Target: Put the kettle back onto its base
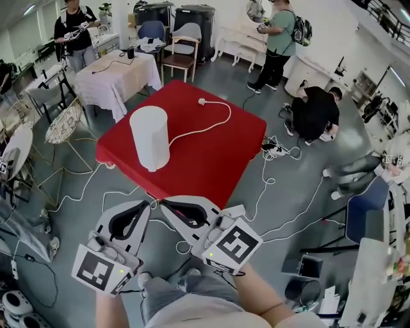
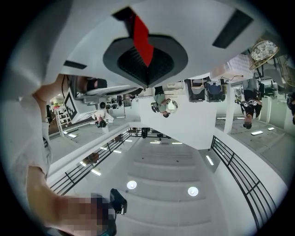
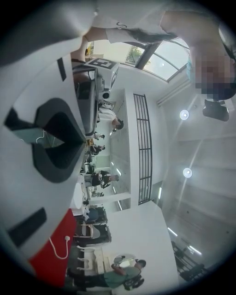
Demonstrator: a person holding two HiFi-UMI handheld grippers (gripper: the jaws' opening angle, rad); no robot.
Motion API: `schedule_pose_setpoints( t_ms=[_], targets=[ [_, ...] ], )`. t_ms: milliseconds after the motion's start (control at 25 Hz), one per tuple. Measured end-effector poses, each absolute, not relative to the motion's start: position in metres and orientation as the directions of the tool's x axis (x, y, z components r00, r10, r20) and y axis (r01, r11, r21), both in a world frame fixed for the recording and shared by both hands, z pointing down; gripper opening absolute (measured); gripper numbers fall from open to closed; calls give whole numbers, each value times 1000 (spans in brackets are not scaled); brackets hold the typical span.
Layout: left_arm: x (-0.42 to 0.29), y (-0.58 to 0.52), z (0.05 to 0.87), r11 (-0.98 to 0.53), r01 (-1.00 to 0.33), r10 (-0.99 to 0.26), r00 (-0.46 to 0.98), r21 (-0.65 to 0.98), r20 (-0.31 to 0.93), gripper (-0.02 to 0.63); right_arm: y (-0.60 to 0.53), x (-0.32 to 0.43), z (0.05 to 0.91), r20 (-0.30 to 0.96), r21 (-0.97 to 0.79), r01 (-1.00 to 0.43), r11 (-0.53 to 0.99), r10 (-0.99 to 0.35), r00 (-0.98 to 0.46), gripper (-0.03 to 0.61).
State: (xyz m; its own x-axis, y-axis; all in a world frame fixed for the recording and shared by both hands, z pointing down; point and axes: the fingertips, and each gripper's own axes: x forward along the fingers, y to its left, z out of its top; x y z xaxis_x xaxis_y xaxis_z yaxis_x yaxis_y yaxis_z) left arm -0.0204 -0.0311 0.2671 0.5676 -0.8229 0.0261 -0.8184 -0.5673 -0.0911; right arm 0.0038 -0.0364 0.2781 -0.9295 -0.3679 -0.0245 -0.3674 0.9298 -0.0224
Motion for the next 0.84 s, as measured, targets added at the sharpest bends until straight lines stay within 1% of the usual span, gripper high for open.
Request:
schedule_pose_setpoints(
  t_ms=[320,840],
  targets=[
    [-26,-19,263,-593,-798,-804,594,-103,32,11,-22,-7,271,-34,-9,-384,923,-384,-923,6],
    [-78,0,253,-575,-810,-817,576,-117,22,11,-8,-51,257,-69,-18,-426,905,-426,-902,6]
  ],
)
